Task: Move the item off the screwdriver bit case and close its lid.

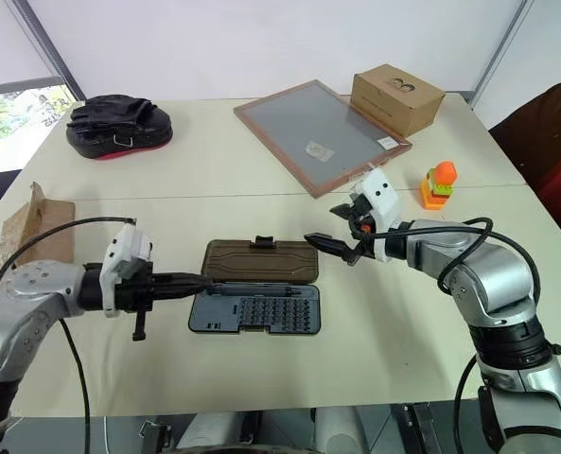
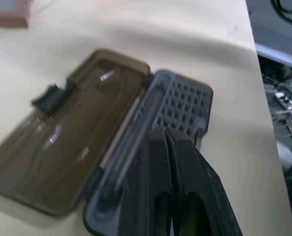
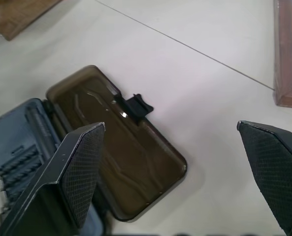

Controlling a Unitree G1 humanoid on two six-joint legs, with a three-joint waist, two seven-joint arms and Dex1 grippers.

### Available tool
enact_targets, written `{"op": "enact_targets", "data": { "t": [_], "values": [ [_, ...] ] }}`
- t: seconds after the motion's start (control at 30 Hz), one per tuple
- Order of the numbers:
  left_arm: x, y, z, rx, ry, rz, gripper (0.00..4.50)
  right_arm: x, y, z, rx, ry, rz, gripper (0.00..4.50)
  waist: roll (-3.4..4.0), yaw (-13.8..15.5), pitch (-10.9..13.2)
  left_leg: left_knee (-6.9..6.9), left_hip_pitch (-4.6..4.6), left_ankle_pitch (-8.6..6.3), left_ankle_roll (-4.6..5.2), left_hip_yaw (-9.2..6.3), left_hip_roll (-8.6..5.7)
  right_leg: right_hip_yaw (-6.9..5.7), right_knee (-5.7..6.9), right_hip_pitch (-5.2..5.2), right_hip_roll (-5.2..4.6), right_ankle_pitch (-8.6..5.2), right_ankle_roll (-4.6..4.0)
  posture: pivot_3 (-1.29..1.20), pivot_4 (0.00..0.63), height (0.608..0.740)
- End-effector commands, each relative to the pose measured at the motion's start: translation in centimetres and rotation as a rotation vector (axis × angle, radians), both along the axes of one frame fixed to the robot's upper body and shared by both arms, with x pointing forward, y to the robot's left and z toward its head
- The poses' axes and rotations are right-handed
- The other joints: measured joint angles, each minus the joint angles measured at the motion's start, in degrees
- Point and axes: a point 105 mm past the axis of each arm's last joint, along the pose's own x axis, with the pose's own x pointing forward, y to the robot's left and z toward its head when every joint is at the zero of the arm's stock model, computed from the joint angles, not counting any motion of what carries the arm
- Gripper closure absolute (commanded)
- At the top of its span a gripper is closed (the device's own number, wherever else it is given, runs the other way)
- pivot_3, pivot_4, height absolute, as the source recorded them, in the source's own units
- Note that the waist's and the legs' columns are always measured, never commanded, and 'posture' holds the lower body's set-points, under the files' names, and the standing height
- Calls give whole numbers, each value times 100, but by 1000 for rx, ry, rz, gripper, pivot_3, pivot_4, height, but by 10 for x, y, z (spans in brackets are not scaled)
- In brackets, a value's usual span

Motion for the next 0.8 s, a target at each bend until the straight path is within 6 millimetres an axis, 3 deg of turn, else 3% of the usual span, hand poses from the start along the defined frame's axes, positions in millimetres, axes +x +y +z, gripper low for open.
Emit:
{"op": "enact_targets", "data": {
  "t": [0.03, 0.37, 0.8],
  "values": [
    [-2, 7, -18, 74, -28, -15, 4450, 6, 2, 12, 5, -70, 0, 0, 1, 2, 1, 0, 0, 0, 0, 0, 0, 0, 0, 0, 0, 0, 0, 0, 150, 740],
    [-8, 10, -73, 219, -24, -72, 4450, 17, 11, -3, -58, -70, 35, 0, 12, 7, -6, -1, 3, 0, 0, 0, 0, 0, -4, 2, -4, 0, 0, 0, 150, 740],
    [-12, 5, -79, 201, -29, -45, 4450, 43, 17, -53, -193, 53, 114, 0, 27, -8, -14, -1, 11, 0, 0, 1, -1, -2, -1, 8, -4, 1, 0, 0, 150, 740]
  ]
}}
